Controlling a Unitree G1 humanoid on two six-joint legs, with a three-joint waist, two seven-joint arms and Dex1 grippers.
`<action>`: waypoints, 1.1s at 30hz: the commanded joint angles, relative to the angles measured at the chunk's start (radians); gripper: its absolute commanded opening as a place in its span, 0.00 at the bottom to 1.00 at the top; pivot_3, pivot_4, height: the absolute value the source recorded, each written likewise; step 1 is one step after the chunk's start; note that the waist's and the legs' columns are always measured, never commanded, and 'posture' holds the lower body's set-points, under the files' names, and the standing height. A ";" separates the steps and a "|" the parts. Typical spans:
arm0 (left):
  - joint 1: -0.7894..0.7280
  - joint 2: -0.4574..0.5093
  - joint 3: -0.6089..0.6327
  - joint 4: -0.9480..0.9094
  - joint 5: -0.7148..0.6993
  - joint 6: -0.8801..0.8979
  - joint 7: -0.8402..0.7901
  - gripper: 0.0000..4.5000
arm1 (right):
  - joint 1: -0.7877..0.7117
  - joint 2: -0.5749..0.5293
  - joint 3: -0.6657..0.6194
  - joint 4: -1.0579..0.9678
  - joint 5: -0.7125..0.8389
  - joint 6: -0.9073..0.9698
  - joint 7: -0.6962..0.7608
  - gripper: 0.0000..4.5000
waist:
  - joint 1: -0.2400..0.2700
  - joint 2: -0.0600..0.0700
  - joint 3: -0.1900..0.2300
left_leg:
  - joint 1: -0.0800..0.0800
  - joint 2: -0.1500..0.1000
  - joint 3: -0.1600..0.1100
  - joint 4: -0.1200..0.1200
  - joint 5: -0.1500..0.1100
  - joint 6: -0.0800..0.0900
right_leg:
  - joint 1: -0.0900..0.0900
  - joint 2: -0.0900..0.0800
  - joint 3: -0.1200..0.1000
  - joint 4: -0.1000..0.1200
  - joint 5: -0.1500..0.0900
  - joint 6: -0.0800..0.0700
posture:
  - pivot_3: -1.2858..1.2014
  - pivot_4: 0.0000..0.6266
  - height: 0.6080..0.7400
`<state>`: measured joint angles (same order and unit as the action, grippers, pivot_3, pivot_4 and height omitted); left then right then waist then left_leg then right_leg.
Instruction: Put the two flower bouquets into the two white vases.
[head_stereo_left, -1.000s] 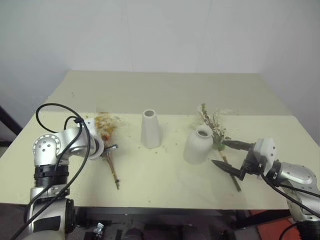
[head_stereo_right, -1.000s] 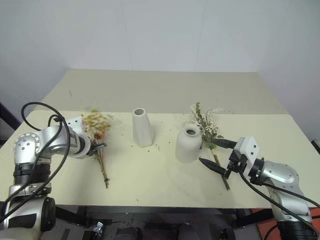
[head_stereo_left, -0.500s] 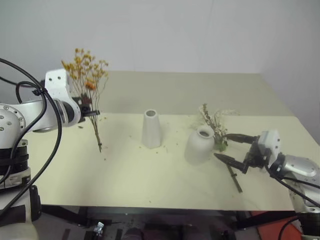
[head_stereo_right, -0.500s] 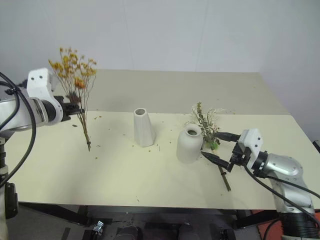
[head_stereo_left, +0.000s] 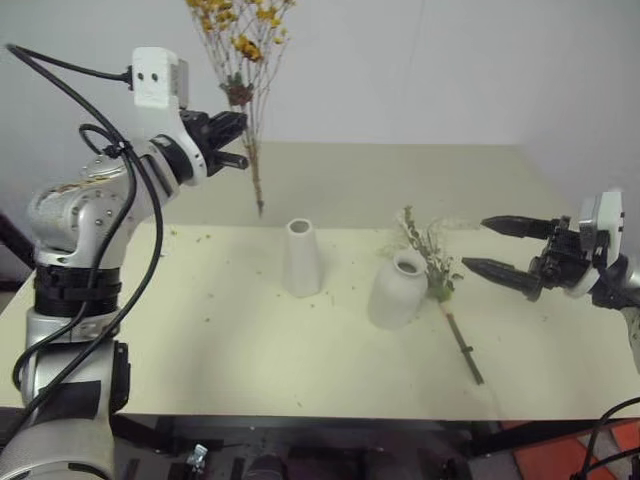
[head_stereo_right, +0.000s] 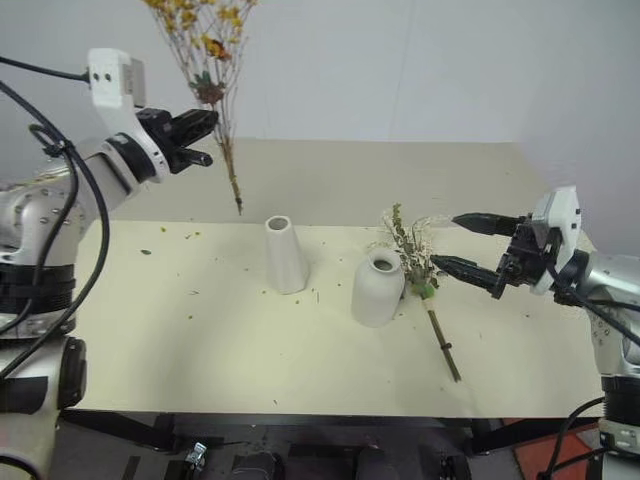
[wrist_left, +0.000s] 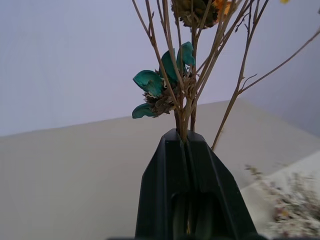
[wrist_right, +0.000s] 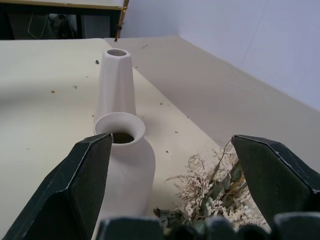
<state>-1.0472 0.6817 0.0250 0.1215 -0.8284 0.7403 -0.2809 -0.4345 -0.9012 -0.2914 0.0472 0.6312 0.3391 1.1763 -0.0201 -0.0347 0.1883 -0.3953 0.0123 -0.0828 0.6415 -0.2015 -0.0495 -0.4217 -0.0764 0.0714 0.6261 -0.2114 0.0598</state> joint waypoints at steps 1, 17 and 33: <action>-0.049 -0.021 0.017 0.012 0.060 -0.044 -0.097 0.01 | -0.032 -0.039 -0.019 -0.044 0.043 0.077 0.013 1.00 | -0.003 0.000 0.000 | 0.000 0.000 0.000 0.000 0.000 0.000 | 0.000 0.000 0.000 0.000 0.000 0.000 | 0.52 0.24 1.00; -0.162 -0.132 0.025 0.129 0.178 -0.082 -0.399 0.01 | -0.066 0.005 0.005 -0.106 0.033 0.066 0.057 1.00 | -0.023 0.000 0.001 | -0.001 0.000 0.000 0.001 0.000 0.000 | 0.000 0.000 0.000 0.000 0.000 0.002 | 0.52 0.24 1.00; -0.157 -0.114 0.072 0.092 0.211 -0.026 -0.439 0.01 | -0.084 0.025 0.027 -0.083 0.011 0.040 0.053 1.00 | -0.025 0.000 0.001 | 0.000 0.000 0.000 0.001 0.000 0.000 | -0.001 0.000 0.000 0.001 0.000 0.002 | 0.52 0.24 1.00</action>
<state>-1.2034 0.5494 0.0652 0.2564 -0.6185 0.7036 -0.7128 -0.4981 -0.8754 -0.2480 -0.0280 0.6404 0.4029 1.2318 -0.0451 -0.0347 0.1890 -0.3956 0.0125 -0.0829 0.6426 -0.2017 -0.0490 -0.4223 -0.0762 0.0715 0.6272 -0.2111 0.0618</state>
